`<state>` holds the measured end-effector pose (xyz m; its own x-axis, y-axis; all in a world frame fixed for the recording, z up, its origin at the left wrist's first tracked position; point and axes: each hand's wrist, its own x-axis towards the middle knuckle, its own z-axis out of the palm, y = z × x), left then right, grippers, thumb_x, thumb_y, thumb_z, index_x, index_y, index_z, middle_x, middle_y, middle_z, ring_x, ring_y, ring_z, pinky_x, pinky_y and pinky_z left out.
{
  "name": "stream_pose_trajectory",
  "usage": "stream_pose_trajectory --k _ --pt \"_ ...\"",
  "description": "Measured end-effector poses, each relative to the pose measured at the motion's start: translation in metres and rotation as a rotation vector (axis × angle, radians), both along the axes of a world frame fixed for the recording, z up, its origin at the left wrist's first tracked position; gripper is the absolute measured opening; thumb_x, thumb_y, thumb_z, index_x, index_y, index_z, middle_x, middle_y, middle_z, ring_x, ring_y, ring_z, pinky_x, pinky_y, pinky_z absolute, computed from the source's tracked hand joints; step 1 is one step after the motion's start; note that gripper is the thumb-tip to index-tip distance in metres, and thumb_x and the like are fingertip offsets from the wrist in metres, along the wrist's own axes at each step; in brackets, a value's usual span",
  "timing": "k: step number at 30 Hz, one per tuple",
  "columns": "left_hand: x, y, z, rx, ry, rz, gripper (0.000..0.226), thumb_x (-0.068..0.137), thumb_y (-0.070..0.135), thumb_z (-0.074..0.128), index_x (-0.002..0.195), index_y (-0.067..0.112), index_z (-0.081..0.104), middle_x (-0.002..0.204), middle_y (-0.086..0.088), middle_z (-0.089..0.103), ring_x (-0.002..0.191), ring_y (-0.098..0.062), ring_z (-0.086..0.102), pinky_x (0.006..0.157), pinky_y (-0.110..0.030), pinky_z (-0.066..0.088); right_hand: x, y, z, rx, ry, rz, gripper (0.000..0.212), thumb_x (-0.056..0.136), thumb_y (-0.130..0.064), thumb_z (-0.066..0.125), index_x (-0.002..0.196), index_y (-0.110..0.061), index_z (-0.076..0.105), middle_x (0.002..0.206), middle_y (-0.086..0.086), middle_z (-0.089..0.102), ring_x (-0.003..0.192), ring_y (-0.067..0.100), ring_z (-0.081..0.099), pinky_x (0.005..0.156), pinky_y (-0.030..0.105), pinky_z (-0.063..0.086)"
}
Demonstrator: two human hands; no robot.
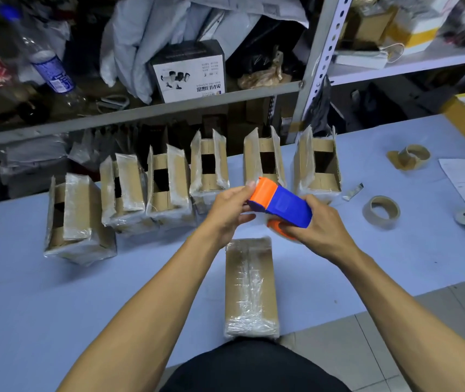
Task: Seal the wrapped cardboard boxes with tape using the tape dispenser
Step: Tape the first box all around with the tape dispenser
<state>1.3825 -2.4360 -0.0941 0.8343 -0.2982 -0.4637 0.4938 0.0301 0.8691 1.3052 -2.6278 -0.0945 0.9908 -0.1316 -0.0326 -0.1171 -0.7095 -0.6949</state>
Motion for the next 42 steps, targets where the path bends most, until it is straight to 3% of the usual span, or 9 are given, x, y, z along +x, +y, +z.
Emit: stream_pose_trajectory --k 8,13,17,19,23,28,31,35,42 --pt "-0.006 0.014 -0.004 -0.078 0.161 0.014 0.018 0.097 0.03 0.064 0.097 0.013 0.072 0.08 0.001 0.076 0.079 -0.013 0.073 0.071 -0.03 0.056 0.013 -0.014 0.003 -0.292 0.009 0.205 0.06 0.061 -0.085 0.056 0.079 -0.029 0.045 0.076 -0.007 0.054 0.063 0.006 0.051 0.053 0.023 0.035" --pt "-0.008 0.015 -0.004 -0.193 0.284 0.123 0.007 0.097 0.014 0.064 0.095 0.009 0.068 0.077 -0.006 0.071 0.07 -0.015 0.069 0.06 -0.027 0.058 0.011 -0.013 0.004 -0.174 0.028 0.295 0.066 0.07 -0.064 0.071 0.121 -0.035 0.041 0.101 -0.01 0.06 0.082 0.012 0.062 0.067 0.028 0.054" --pt "-0.014 0.015 -0.005 -0.189 0.289 0.083 0.006 0.099 0.007 0.059 0.098 0.007 0.065 0.073 -0.005 0.071 0.066 -0.012 0.068 0.058 -0.025 0.055 0.011 -0.012 0.002 -0.262 0.02 0.351 0.05 0.066 -0.068 0.061 0.099 -0.035 0.043 0.08 -0.018 0.051 0.068 0.005 0.052 0.054 0.021 0.036" --pt "-0.017 0.015 -0.006 -0.159 0.3 0.067 0.007 0.099 0.005 0.058 0.1 0.008 0.064 0.078 -0.006 0.07 0.072 -0.014 0.066 0.06 -0.026 0.053 0.012 -0.01 -0.001 -0.276 0.035 0.352 0.049 0.067 -0.066 0.065 0.092 -0.03 0.044 0.078 -0.016 0.051 0.066 0.007 0.052 0.054 0.023 0.039" --pt "-0.019 0.015 -0.008 -0.071 0.264 0.039 0.006 0.099 0.005 0.059 0.101 0.008 0.063 0.083 -0.008 0.067 0.074 -0.016 0.064 0.062 -0.027 0.05 0.014 -0.005 -0.001 -0.334 0.07 0.378 0.065 0.068 -0.075 0.061 0.108 -0.027 0.043 0.094 -0.007 0.06 0.075 0.013 0.059 0.064 0.033 0.055" --pt "-0.016 0.016 -0.007 0.107 0.119 -0.003 0.011 0.101 0.009 0.058 0.095 0.008 0.066 0.081 -0.008 0.071 0.075 -0.017 0.069 0.063 -0.026 0.054 0.014 0.003 -0.002 -0.506 -0.04 0.433 0.062 0.077 -0.073 0.056 0.118 -0.031 0.036 0.102 -0.007 0.06 0.075 0.017 0.057 0.06 0.031 0.046" --pt "-0.015 0.015 -0.005 0.164 0.047 -0.013 0.013 0.1 0.008 0.059 0.091 0.009 0.067 0.082 -0.008 0.071 0.078 -0.019 0.069 0.067 -0.026 0.055 0.016 0.007 -0.003 -0.56 -0.053 0.412 0.058 0.078 -0.068 0.061 0.114 -0.028 0.038 0.096 -0.007 0.061 0.069 0.017 0.053 0.057 0.028 0.039" --pt "-0.016 0.013 -0.008 0.241 -0.034 -0.002 0.009 0.095 -0.001 0.06 0.092 0.003 0.067 0.086 -0.014 0.067 0.076 -0.019 0.065 0.06 -0.02 0.055 0.015 0.006 -0.004 -0.473 -0.014 0.419 0.053 0.081 -0.063 0.064 0.111 -0.024 0.042 0.097 -0.004 0.061 0.076 0.02 0.058 0.065 0.037 0.052" --pt "-0.011 0.037 -0.022 0.204 0.044 0.283 0.025 0.098 -0.009 0.051 0.078 0.004 0.058 0.073 -0.009 0.053 0.062 -0.014 0.051 0.054 -0.019 0.054 0.004 -0.021 -0.013 -0.429 0.04 0.378 0.042 0.077 -0.057 0.067 0.1 -0.032 0.042 0.092 -0.012 0.059 0.076 0.016 0.055 0.063 0.034 0.05"
